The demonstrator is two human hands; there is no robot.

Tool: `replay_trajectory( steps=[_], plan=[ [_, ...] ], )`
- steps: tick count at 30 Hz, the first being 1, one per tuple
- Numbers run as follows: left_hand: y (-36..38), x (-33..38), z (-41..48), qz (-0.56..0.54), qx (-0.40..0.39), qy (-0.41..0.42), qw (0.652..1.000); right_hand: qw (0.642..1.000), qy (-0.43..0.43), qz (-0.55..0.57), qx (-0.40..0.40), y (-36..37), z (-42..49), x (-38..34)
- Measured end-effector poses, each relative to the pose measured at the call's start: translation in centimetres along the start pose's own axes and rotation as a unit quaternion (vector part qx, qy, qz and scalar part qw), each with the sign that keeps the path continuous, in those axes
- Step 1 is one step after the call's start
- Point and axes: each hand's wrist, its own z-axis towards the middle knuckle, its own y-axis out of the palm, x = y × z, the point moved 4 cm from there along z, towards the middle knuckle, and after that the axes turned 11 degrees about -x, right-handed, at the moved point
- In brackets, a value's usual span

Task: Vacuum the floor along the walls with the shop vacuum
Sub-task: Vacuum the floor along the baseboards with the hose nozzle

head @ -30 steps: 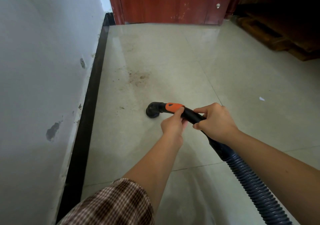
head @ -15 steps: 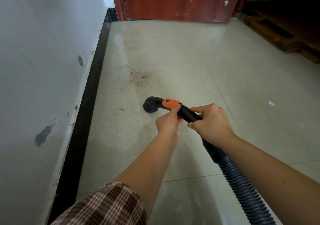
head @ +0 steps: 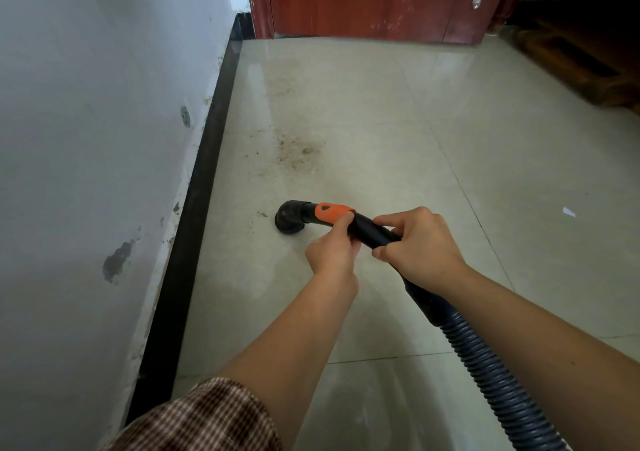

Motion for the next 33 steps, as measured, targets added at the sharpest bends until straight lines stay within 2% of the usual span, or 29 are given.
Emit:
replay_trajectory(
  steps=[13,26,33],
  plan=[
    [-1.6,3.4,2.5,-0.010,0.009,0.033,0.999,0.999,-0.030,-0.007,-0.027,1.5,3.4,-3.1],
    [-4.1,6.2,2.5,-0.019,0.031,0.058,0.998,0.992,-0.076,-0.059,-0.079,3.8,4.6,-6.6],
    [-3.6,5.9,1.4,-0.063,0.017,0.065,0.996,0.989,-0.082,-0.102,-0.070,2.6,4.2,-7.0]
  ],
)
